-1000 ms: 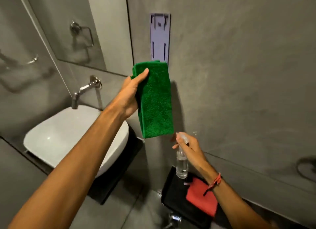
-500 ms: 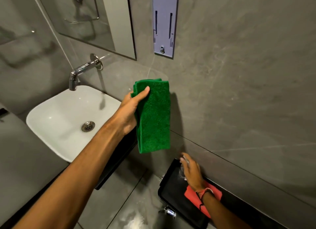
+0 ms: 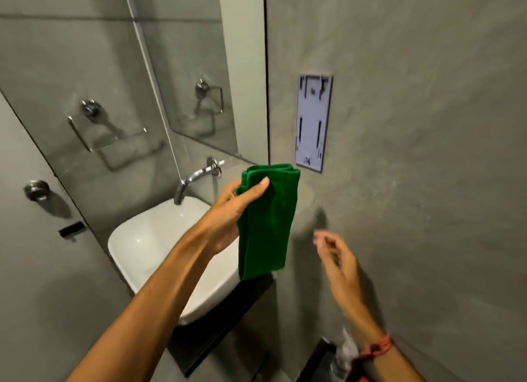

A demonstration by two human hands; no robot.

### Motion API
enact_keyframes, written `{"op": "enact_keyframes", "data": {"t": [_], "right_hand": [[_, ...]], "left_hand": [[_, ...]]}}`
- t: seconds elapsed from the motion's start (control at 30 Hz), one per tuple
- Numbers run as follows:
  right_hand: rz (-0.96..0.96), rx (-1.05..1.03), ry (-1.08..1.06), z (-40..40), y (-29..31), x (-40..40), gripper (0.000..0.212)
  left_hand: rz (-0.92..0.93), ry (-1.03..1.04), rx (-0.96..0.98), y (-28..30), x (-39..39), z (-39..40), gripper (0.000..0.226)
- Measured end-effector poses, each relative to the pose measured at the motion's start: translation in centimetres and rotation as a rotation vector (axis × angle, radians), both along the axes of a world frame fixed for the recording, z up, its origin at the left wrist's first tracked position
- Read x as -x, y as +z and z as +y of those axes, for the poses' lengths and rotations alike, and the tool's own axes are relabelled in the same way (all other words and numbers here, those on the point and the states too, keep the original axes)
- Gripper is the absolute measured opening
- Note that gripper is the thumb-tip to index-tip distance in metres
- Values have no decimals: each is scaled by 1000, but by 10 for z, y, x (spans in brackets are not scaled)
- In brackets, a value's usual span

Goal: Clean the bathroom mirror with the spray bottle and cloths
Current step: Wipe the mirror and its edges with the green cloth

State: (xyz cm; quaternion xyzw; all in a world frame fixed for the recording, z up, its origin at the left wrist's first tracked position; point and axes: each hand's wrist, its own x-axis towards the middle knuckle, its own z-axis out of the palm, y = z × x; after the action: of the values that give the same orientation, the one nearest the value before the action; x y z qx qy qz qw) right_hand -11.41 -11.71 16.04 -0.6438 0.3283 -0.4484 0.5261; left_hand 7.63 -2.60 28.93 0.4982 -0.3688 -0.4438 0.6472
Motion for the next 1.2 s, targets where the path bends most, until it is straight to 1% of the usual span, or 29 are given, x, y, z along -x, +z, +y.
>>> {"op": "enact_keyframes", "data": {"t": [0.03, 0.1, 0.13, 0.2, 0.27, 0.33, 0.4, 0.43, 0.47, 0.53, 0.6, 0.63, 0.67, 0.7, 0.77, 0.83, 0.87, 0.9, 0.93, 0.97, 1.0, 1.07, 1.13, 1.17, 1.2], "right_hand": [[-109, -20, 110, -5, 46, -17, 22], [-179, 53, 336, -10, 126, -45, 35], [-187, 111, 444, -9, 163, -58, 34], [-200, 160, 622, -7, 223, -80, 26], [-256, 152, 723, -4, 270, -102, 26], [-341, 101, 795, -1, 306, -122, 27], [-390, 86, 800, 6, 343, -147, 24], [-388, 130, 762, 12, 361, -162, 21], [-351, 206, 687, 17, 373, -175, 17], [-161, 479, 379, 23, 389, -196, 15], [84, 750, 35, 21, 393, -203, 27], [157, 833, -96, 19, 395, -201, 31], [188, 897, -208, 14, 399, -195, 33], [198, 969, -315, 9, 403, -188, 34], [194, 1142, -526, -8, 417, -172, 36], [211, 1274, -694, -20, 435, -156, 39], [234, 1321, -766, -27, 446, -148, 41], [254, 1363, -826, -32, 456, -142, 44], [277, 1406, -880, -39, 469, -137, 47], [312, 1440, -919, -45, 479, -134, 50], [361, 1461, -941, -50, 487, -131, 54], [505, 1478, -944, -62, 499, -130, 61], [709, 1494, -945, -79, 501, -129, 65], [790, 1507, -960, -87, 499, -128, 66], [841, 1528, -983, -95, 497, -129, 66]], "left_hand": [[-43, -15, 35, 18, -5, 6, 31], [-102, -16, 89, 51, -12, 16, 35], [-130, 0, 122, 69, -16, 20, 34], [-140, 36, 198, 105, -25, 33, 32], [-118, 51, 316, 139, -35, 52, 33], [-15, 51, 471, 159, -42, 68, 43], [183, 85, 635, 166, -47, 81, 61], [263, 108, 684, 169, -45, 83, 64], [332, 136, 694, 168, -41, 81, 62], [488, 170, 687, 172, -33, 72, 56], [683, 174, 724, 179, -34, 61, 47], [744, 208, 751, 183, -39, 59, 44], [749, 256, 756, 190, -45, 57, 44], [716, 276, 758, 196, -50, 56, 48], [558, 242, 800, 216, -58, 48, 52], [350, 346, 887, 247, -66, 36, 46], [212, 422, 927, 269, -72, 25, 43], [35, 531, 961, 293, -76, 14, 46], [-173, 631, 1002, 320, -81, -3, 55], [-368, 699, 1025, 346, -85, -20, 63], [-528, 730, 1031, 367, -89, -41, 67], [-856, 770, 979, 397, -99, -93, 67], [-1187, 807, 823, 404, -97, -144, 67], [-1283, 830, 769, 401, -94, -164, 67], [-1315, 862, 757, 396, -94, -180, 66]]}}
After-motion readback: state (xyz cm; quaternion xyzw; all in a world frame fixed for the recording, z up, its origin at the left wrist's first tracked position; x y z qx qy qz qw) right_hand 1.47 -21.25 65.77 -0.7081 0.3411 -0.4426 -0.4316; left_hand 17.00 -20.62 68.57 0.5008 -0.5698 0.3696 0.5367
